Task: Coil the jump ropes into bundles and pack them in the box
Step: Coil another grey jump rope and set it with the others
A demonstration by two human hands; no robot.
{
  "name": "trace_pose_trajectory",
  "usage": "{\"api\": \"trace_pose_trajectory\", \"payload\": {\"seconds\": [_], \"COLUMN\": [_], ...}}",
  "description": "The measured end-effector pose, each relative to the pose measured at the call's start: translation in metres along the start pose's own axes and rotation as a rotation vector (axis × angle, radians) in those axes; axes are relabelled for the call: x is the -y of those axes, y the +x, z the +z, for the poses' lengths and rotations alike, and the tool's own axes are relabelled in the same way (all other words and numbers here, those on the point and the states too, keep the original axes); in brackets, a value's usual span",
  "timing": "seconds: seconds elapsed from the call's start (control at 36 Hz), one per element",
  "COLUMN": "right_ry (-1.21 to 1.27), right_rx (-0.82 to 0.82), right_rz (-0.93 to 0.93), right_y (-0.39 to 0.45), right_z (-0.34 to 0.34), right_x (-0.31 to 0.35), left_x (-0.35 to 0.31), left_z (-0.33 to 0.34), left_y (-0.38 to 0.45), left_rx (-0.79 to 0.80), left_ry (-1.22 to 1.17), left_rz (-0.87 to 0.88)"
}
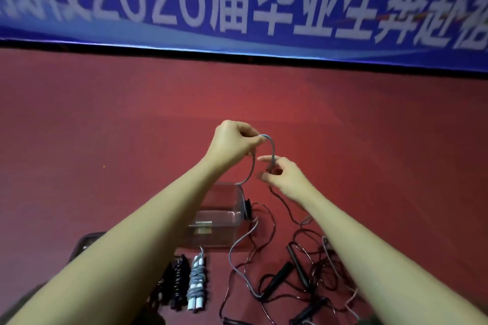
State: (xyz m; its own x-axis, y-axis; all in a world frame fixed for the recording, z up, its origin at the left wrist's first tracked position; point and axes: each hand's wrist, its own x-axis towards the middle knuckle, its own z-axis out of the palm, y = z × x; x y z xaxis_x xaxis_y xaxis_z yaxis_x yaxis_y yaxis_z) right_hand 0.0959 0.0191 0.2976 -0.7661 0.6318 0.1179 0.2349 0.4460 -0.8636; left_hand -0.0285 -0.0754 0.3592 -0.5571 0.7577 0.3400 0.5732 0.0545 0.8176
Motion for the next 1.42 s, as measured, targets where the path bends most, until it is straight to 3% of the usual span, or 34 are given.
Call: {"api": "trace_pose_trajectory", "payload": {"seconds": [0.14, 0.22, 0.28, 0.36, 0.44, 0.5, 0.61, 0.78, 0.94, 1.0, 1.06, 1.14, 1.22, 1.31, 1.42], "right_ry": [0.163, 0.129, 0.244, 0.476, 0.677, 0.769, 0.974, 1.156, 1.188, 1.112, 0.865, 0.314, 0.021, -0.085, -0.194], "right_rx": [0.108, 0.031, -0.059, -0.195, -0.242, -0.232, -0.242, -0.228, -0.297, -0.308, -0.249, 0.072, 0.323, 0.32, 0.2], "right_rz": [-0.046, -0.074, -0.071, -0.083, -0.075, -0.064, 0.001, 0.108, 0.118, 0.103, 0.105, 0.11, 0.041, 0.002, -0.027], "right_y": [-0.008, -0.005, -0.001, 0.003, 0.008, 0.011, 0.022, 0.035, 0.052, 0.057, 0.058, 0.049, 0.043, 0.047, 0.055], "right_z": [0.0, 0.001, 0.002, 0.002, -0.001, -0.002, -0.001, 0.002, 0.002, -0.001, 0.0, 0.003, 0.011, 0.023, 0.028], "right_x": [0.044, 0.062, 0.07, 0.079, 0.087, 0.091, 0.092, 0.085, 0.075, 0.065, 0.051, 0.031, 0.019, 0.017, 0.016], "left_x": [-0.026, -0.034, -0.035, -0.027, -0.007, 0.009, 0.031, 0.035, 0.039, 0.042, 0.046, 0.052, 0.054, 0.051, 0.044], "left_z": [-0.023, -0.032, -0.037, -0.042, -0.038, -0.029, -0.018, -0.011, 0.0, 0.003, 0.003, -0.001, -0.006, -0.009, -0.012], "left_y": [-0.004, -0.002, 0.0, -0.001, -0.011, -0.019, -0.025, -0.013, 0.002, 0.01, 0.017, 0.029, 0.035, 0.039, 0.041], "left_rx": [-0.068, -0.11, -0.156, -0.062, 0.277, 0.39, 0.308, 0.322, 0.234, 0.154, 0.042, -0.087, -0.14, -0.16, -0.152], "left_ry": [-0.259, -0.422, -0.481, -0.307, 0.069, 0.148, -0.129, -0.261, -0.194, -0.197, -0.194, -0.234, -0.251, -0.283, -0.48], "left_rz": [-0.053, -0.043, -0.053, -0.125, -0.147, -0.119, -0.102, -0.031, -0.081, -0.091, -0.115, -0.171, -0.206, -0.212, -0.233]}}
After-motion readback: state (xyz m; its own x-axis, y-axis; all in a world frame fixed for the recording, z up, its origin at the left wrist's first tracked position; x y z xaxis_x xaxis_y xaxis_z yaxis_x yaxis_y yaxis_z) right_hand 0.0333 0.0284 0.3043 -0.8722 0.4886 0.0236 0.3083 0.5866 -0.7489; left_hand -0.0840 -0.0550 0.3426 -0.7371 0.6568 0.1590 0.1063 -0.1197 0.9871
